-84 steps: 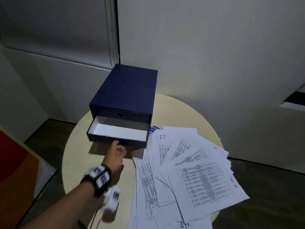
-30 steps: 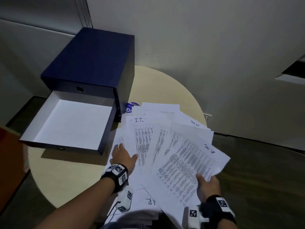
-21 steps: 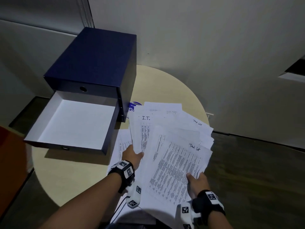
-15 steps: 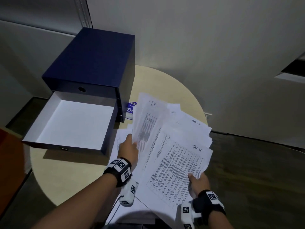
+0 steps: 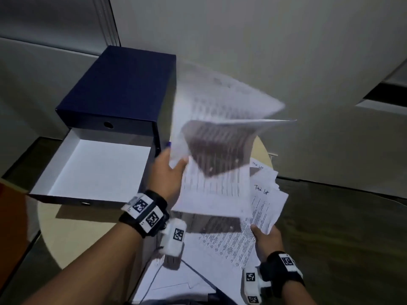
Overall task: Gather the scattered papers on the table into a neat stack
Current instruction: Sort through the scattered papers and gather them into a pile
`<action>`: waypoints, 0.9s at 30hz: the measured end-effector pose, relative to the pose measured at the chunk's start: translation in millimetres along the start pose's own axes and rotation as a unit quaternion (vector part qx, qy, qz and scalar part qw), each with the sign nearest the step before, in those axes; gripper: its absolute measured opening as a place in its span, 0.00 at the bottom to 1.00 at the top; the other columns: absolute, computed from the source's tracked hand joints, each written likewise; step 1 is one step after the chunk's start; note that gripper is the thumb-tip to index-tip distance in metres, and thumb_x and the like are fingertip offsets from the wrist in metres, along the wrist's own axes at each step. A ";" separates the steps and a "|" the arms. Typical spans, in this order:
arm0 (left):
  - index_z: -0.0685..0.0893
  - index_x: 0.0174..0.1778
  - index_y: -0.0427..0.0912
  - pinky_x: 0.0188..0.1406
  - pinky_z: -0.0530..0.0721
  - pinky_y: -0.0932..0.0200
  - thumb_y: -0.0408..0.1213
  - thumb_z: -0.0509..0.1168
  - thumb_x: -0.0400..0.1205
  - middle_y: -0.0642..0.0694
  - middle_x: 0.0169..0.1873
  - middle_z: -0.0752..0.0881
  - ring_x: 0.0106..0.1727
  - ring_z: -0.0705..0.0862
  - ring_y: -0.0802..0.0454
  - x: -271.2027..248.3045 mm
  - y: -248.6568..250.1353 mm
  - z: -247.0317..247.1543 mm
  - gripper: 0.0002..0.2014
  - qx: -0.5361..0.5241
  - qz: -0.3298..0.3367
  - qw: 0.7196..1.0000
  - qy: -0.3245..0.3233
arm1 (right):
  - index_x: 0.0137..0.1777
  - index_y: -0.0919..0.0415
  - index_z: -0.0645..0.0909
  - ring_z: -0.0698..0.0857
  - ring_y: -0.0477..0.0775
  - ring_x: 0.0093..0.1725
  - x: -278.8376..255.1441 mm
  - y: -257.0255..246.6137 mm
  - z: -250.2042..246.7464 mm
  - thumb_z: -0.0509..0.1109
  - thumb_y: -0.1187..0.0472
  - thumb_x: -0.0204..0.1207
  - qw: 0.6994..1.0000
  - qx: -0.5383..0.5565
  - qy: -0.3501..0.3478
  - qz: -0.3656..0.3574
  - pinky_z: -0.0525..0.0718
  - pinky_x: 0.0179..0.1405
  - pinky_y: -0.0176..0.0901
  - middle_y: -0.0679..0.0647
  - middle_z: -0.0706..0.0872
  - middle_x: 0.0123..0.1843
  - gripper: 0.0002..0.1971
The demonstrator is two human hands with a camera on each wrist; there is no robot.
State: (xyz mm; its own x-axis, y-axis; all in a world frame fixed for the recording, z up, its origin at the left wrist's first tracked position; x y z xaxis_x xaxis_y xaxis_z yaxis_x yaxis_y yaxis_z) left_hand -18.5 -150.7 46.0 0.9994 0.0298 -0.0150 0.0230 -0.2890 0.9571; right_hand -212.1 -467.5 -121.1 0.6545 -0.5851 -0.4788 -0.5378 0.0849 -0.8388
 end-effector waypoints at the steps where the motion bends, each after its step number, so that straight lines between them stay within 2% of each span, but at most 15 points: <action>1: 0.82 0.62 0.49 0.55 0.86 0.63 0.52 0.67 0.80 0.56 0.56 0.88 0.56 0.86 0.60 -5.4 -24.8 17.7 0.18 0.021 -0.041 0.998 -0.044 | 0.69 0.63 0.80 0.87 0.60 0.62 0.8 -0.9 1.3 0.74 0.62 0.78 1.000 0.006 -0.003 -0.004 0.82 0.67 0.61 0.52 0.89 0.62 0.20; 3: 0.77 0.72 0.48 0.68 0.82 0.48 0.62 0.65 0.75 0.51 0.68 0.83 0.67 0.83 0.51 -21.9 -76.0 49.3 0.32 0.087 -0.121 0.979 -0.135 | 0.69 0.55 0.82 0.89 0.59 0.60 1.7 -3.0 5.4 0.76 0.58 0.76 0.999 0.025 -0.020 -0.005 0.84 0.64 0.65 0.50 0.91 0.61 0.21; 5: 0.73 0.77 0.44 0.73 0.77 0.47 0.56 0.66 0.79 0.46 0.73 0.79 0.71 0.79 0.45 -38.4 -109.9 69.6 0.32 0.139 -0.165 0.956 -0.200 | 0.70 0.55 0.81 0.89 0.61 0.60 0.3 -6.4 9.3 0.75 0.61 0.78 0.997 0.071 -0.037 0.007 0.86 0.60 0.63 0.54 0.90 0.63 0.20; 7: 0.68 0.80 0.43 0.73 0.77 0.45 0.50 0.66 0.82 0.46 0.76 0.75 0.74 0.76 0.42 -53.9 -122.6 82.2 0.31 0.146 -0.185 0.943 -0.236 | 0.71 0.53 0.79 0.88 0.61 0.61 -1.3 -4.4 9.9 0.71 0.57 0.81 0.991 0.124 -0.047 0.036 0.88 0.58 0.58 0.56 0.88 0.66 0.18; 8: 0.66 0.79 0.44 0.68 0.81 0.45 0.47 0.66 0.83 0.48 0.75 0.75 0.71 0.78 0.42 -60.9 -126.5 88.2 0.30 0.132 -0.192 0.941 -0.246 | 0.70 0.52 0.81 0.88 0.60 0.61 -9.0 -2.3 13.3 0.66 0.51 0.84 0.980 0.170 -0.069 0.072 0.87 0.58 0.57 0.56 0.89 0.65 0.16; 10: 0.66 0.74 0.49 0.50 0.88 0.49 0.42 0.65 0.84 0.51 0.68 0.77 0.56 0.83 0.42 -73.6 -123.8 100.5 0.24 0.114 -0.183 0.940 -0.265 | 0.65 0.52 0.85 0.89 0.61 0.60 -20.0 9.0 15.2 0.59 0.35 0.82 0.961 0.225 -0.103 0.124 0.82 0.66 0.61 0.56 0.91 0.61 0.26; 11: 0.66 0.71 0.51 0.42 0.88 0.50 0.39 0.66 0.84 0.49 0.63 0.80 0.48 0.85 0.42 -78.4 -121.2 105.7 0.21 0.114 -0.175 0.940 -0.271 | 0.65 0.52 0.85 0.89 0.61 0.61 -24.9 11.6 14.9 0.60 0.31 0.78 0.957 0.228 -0.109 0.140 0.78 0.69 0.62 0.57 0.91 0.61 0.30; 12: 0.66 0.68 0.53 0.36 0.88 0.49 0.37 0.66 0.83 0.46 0.59 0.82 0.42 0.86 0.41 -81.2 -122.7 110.1 0.21 0.111 -0.170 0.941 -0.272 | 0.67 0.54 0.84 0.88 0.60 0.62 -24.8 16.6 9.5 0.66 0.31 0.74 0.971 0.178 -0.095 0.128 0.77 0.70 0.61 0.58 0.89 0.63 0.32; 14: 0.67 0.67 0.54 0.35 0.88 0.47 0.38 0.68 0.82 0.45 0.57 0.83 0.42 0.87 0.39 -85.8 -121.9 112.8 0.21 0.093 -0.166 0.948 -0.254 | 0.68 0.60 0.82 0.89 0.56 0.54 -17.3 25.3 -0.1 0.78 0.48 0.73 0.993 0.060 -0.074 0.066 0.85 0.55 0.52 0.59 0.89 0.62 0.27; 16: 0.69 0.67 0.51 0.51 0.88 0.45 0.43 0.69 0.81 0.46 0.62 0.81 0.53 0.86 0.43 -79.9 -126.9 95.7 0.21 0.123 -0.171 0.962 -0.172 | 0.66 0.63 0.83 0.88 0.55 0.41 -10.3 38.4 -13.3 0.76 0.64 0.76 0.998 -0.040 -0.016 0.050 0.85 0.37 0.44 0.60 0.91 0.53 0.18; 18: 0.71 0.69 0.48 0.67 0.78 0.40 0.49 0.69 0.78 0.45 0.69 0.75 0.66 0.78 0.42 -72.4 -141.4 61.5 0.25 0.220 -0.211 0.951 -0.051 | 0.65 0.67 0.82 0.88 0.61 0.42 -8.5 52.5 -22.3 0.72 0.68 0.78 0.995 -0.069 0.025 0.069 0.84 0.41 0.46 0.62 0.90 0.50 0.16; 20: 0.67 0.75 0.43 0.72 0.71 0.36 0.51 0.71 0.74 0.40 0.74 0.68 0.74 0.70 0.37 -73.2 -161.6 32.4 0.35 0.256 -0.301 0.919 0.010 | 0.63 0.69 0.80 0.88 0.62 0.42 -7.0 60.2 -25.2 0.70 0.69 0.80 0.993 -0.079 0.038 0.077 0.84 0.41 0.46 0.63 0.90 0.47 0.13; 22: 0.63 0.78 0.38 0.73 0.71 0.37 0.50 0.73 0.74 0.35 0.75 0.67 0.76 0.68 0.34 -75.1 -178.6 23.6 0.41 0.225 -0.371 0.901 -0.003 | 0.62 0.67 0.79 0.88 0.62 0.40 -5.9 66.2 -23.4 0.68 0.68 0.81 0.991 -0.100 0.032 0.078 0.83 0.37 0.44 0.63 0.89 0.46 0.11; 23: 0.62 0.79 0.37 0.73 0.73 0.38 0.48 0.73 0.75 0.34 0.75 0.68 0.75 0.69 0.33 -74.0 -182.1 26.6 0.41 0.201 -0.378 0.903 -0.021 | 0.62 0.66 0.79 0.88 0.63 0.40 -6.2 66.6 -21.7 0.68 0.67 0.81 0.991 -0.104 0.030 0.076 0.83 0.36 0.44 0.64 0.89 0.45 0.11; 27: 0.64 0.80 0.38 0.63 0.80 0.48 0.42 0.71 0.79 0.36 0.72 0.77 0.70 0.79 0.35 -69.2 -176.0 55.3 0.35 0.123 -0.328 0.932 -0.090 | 0.61 0.61 0.79 0.83 0.62 0.29 1.8 77.8 -13.0 0.67 0.67 0.82 0.992 -0.083 0.014 0.098 0.82 0.30 0.50 0.68 0.86 0.35 0.10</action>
State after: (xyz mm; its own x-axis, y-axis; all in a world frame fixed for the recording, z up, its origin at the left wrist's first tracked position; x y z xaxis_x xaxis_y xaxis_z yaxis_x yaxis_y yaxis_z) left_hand -90.4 -154.8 -137.4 0.7562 0.1223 -0.6428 0.6130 -0.4763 0.6304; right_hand -259.7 -472.4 -183.8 0.5158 -0.5920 -0.6192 -0.7342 0.0670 -0.6756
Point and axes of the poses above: each hand's wrist, its own x-axis towards the middle knuckle, its own z-axis out of the palm, y = z × x, the point moved 9 cm from there along x, towards the middle knuckle
